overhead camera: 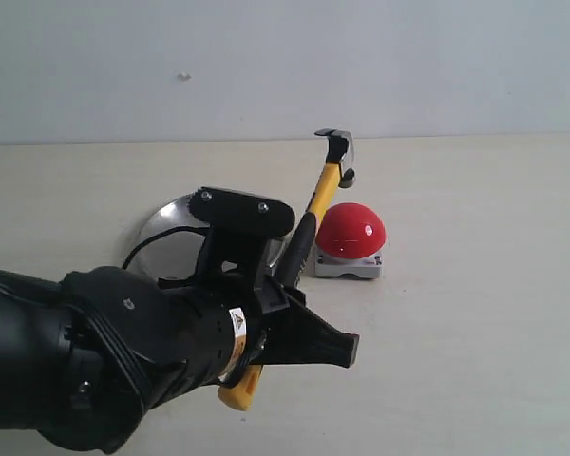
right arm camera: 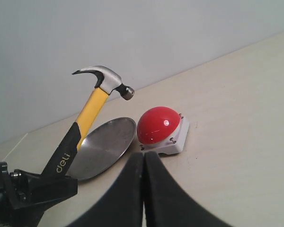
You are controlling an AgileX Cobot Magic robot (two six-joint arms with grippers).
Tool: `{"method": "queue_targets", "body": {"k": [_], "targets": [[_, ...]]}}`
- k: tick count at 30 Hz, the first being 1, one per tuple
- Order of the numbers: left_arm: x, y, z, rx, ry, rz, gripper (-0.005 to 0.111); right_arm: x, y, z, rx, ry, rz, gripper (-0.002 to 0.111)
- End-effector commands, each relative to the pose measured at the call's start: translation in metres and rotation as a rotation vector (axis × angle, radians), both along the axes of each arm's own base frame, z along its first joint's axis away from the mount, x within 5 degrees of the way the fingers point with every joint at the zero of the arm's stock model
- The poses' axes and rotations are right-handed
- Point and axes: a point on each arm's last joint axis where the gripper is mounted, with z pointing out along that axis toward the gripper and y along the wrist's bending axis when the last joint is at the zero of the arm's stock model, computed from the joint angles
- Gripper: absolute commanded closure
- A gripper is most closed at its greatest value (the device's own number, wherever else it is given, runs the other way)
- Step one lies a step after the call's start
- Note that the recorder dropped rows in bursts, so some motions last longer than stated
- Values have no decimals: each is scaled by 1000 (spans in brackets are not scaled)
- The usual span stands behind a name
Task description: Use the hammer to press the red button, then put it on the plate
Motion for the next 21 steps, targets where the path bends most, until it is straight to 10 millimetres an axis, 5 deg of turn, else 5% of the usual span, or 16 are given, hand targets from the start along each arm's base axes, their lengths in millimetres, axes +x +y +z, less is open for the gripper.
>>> {"method": "queue_targets", "body": {"k": [1,21], "targets": [[-4,-5,10,5,-104,-12,107,0,0,-1,3,-3,-6,108],[-1,-10,18,-21,-117,2,107,0,0,-1,3,-3,-6,108]]}}
